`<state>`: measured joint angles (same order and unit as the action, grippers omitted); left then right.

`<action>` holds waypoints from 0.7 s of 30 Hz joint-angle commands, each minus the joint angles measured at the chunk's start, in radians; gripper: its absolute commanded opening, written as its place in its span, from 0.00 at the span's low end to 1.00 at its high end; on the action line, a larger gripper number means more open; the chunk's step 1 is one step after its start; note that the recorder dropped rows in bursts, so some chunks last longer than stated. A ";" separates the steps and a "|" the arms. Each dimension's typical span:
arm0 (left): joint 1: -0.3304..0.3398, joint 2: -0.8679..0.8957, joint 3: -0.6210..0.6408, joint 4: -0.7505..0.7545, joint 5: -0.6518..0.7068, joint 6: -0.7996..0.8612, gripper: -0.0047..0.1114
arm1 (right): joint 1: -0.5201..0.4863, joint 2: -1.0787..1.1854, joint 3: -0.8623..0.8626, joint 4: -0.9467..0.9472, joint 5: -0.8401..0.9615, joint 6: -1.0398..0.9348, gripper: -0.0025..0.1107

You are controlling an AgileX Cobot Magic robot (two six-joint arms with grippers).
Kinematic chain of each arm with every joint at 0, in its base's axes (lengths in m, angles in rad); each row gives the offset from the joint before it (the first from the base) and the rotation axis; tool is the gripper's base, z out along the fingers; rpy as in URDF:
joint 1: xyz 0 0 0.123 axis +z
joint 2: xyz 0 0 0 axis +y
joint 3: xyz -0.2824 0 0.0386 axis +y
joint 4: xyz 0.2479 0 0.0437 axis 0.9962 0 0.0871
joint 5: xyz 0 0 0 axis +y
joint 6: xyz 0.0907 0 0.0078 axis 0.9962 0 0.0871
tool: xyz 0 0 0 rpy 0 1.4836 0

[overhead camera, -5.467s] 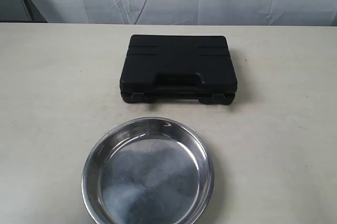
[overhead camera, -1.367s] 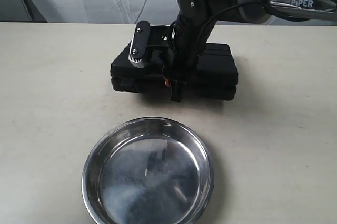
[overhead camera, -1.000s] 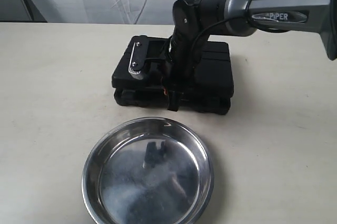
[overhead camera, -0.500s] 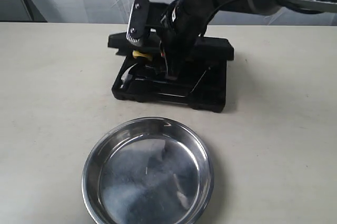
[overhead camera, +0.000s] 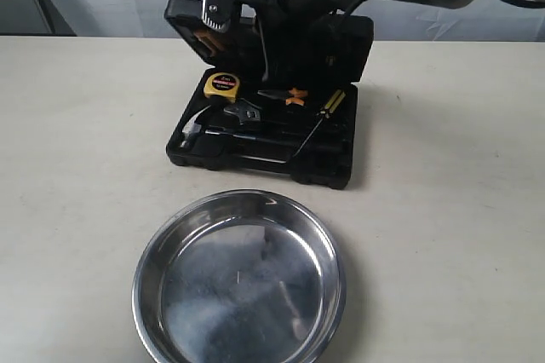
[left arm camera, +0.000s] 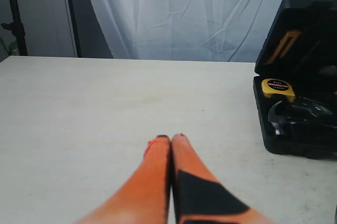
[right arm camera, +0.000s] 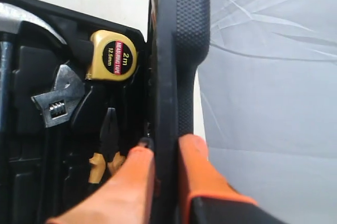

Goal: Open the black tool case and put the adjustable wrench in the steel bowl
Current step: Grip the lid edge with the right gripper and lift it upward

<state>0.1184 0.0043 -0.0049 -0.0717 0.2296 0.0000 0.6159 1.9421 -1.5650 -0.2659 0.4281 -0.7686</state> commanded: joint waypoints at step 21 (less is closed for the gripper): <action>0.001 -0.004 0.005 -0.004 -0.011 0.000 0.04 | -0.004 -0.015 -0.008 -0.589 0.046 0.459 0.01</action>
<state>0.1184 0.0043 -0.0049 -0.0717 0.2296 0.0000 0.6227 1.9421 -1.5650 -0.7603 0.4885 -0.2953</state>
